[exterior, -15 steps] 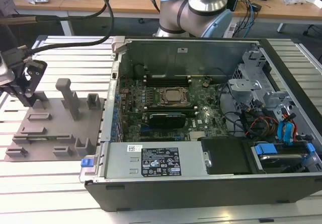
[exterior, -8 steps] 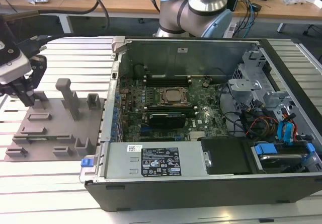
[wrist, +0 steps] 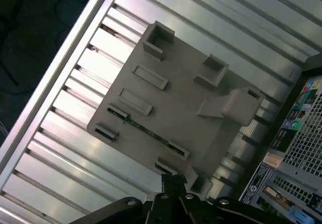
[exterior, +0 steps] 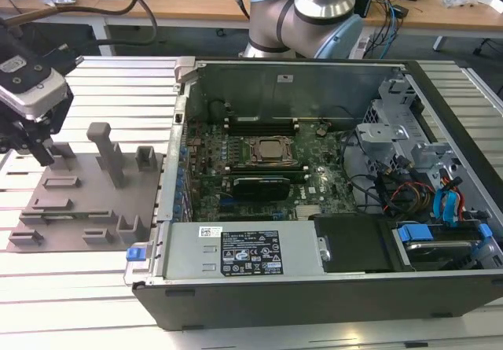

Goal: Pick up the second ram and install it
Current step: 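Pick up the second ram and move it above second insertion slot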

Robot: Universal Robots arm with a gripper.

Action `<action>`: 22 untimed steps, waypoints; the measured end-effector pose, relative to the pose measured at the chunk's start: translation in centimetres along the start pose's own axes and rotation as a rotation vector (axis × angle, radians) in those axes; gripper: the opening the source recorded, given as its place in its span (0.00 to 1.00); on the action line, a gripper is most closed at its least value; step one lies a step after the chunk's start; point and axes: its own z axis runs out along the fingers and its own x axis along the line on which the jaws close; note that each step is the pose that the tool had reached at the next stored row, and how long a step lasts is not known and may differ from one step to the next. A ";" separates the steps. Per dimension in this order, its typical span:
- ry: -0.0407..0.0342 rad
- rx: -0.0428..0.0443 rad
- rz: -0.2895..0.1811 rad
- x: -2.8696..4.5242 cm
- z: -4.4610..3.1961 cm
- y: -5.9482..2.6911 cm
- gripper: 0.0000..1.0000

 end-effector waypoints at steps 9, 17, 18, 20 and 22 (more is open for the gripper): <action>0.0014 -0.0040 -0.146 0.00 0.00 0.00 0.11; 0.0036 -0.0101 -0.372 0.00 0.00 0.00 0.11; 0.0038 -0.0107 -0.391 0.00 0.00 0.00 0.11; 0.0042 -0.0117 -0.430 0.00 0.00 0.00 0.11; 0.0046 -0.0128 -0.468 0.00 0.00 0.00 0.11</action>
